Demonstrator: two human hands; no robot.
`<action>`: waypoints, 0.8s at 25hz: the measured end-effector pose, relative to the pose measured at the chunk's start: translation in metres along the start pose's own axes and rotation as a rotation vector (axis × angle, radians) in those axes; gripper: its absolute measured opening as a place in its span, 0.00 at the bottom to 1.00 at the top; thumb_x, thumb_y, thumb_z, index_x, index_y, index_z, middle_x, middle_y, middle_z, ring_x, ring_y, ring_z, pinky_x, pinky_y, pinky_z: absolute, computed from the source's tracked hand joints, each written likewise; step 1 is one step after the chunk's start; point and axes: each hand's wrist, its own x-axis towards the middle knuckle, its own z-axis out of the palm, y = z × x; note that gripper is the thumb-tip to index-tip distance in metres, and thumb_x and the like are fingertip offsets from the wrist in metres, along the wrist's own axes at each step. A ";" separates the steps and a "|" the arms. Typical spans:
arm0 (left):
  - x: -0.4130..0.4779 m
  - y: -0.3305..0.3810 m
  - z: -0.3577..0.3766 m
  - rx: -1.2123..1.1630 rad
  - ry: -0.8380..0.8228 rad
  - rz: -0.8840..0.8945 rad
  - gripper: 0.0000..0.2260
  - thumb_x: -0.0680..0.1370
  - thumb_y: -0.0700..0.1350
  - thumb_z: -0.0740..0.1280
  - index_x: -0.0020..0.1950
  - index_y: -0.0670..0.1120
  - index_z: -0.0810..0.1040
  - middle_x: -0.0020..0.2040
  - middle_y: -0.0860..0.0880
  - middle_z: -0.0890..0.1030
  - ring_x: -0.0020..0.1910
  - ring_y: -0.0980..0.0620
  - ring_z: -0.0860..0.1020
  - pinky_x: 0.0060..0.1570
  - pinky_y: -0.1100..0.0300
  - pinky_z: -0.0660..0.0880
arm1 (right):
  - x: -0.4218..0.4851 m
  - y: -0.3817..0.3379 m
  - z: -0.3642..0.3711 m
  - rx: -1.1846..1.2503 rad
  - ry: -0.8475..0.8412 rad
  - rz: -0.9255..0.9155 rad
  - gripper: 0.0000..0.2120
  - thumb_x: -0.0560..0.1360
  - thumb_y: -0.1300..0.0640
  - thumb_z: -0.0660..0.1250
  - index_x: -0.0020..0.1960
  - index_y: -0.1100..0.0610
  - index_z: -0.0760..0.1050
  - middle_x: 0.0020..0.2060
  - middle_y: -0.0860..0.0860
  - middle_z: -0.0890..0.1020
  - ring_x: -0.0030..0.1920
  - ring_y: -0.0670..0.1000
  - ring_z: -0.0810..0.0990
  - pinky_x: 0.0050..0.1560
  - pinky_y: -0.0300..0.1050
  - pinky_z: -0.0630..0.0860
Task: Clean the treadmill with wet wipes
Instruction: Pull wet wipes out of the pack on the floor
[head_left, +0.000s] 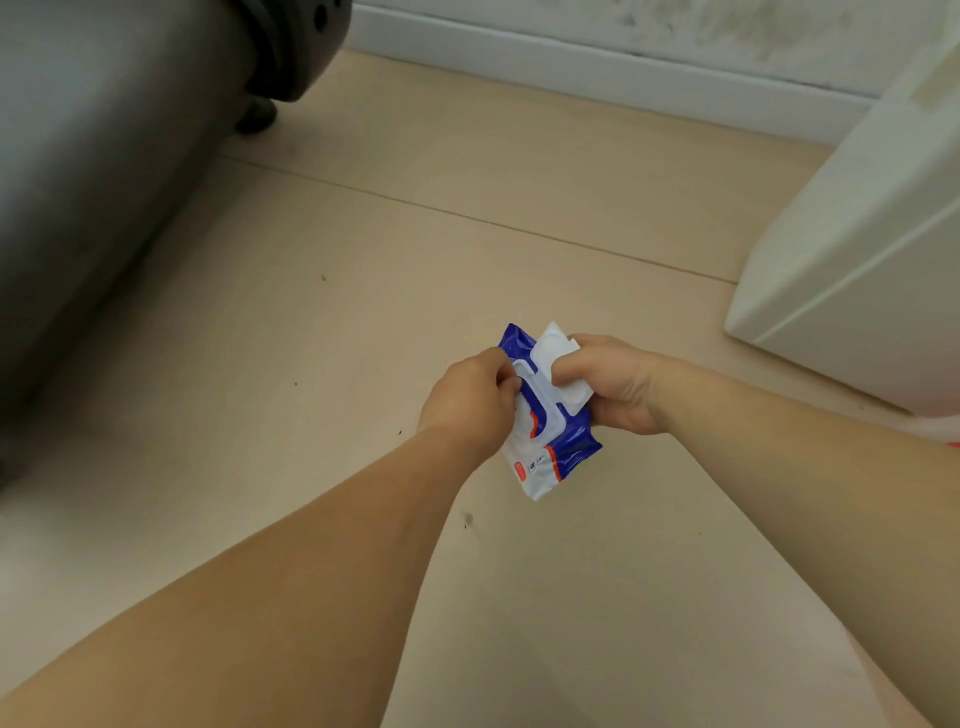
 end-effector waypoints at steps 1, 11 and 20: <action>0.005 0.001 -0.003 -0.013 0.023 -0.009 0.05 0.82 0.45 0.62 0.49 0.46 0.76 0.44 0.49 0.80 0.44 0.45 0.79 0.46 0.48 0.79 | 0.003 -0.003 -0.002 0.001 0.014 -0.020 0.19 0.76 0.71 0.56 0.63 0.60 0.74 0.55 0.62 0.84 0.49 0.61 0.84 0.46 0.53 0.82; 0.017 -0.002 0.000 -0.056 0.102 0.007 0.07 0.80 0.40 0.66 0.50 0.48 0.84 0.55 0.52 0.72 0.46 0.48 0.77 0.48 0.57 0.76 | 0.016 -0.019 0.005 0.202 0.043 -0.037 0.18 0.77 0.69 0.55 0.62 0.62 0.76 0.56 0.62 0.85 0.50 0.61 0.84 0.56 0.56 0.80; 0.029 0.003 0.009 -0.137 0.085 -0.145 0.11 0.77 0.38 0.63 0.36 0.43 0.80 0.44 0.42 0.80 0.34 0.45 0.76 0.33 0.54 0.76 | 0.015 -0.016 0.005 0.325 0.019 0.027 0.20 0.76 0.66 0.55 0.63 0.62 0.78 0.52 0.60 0.86 0.50 0.62 0.84 0.57 0.57 0.80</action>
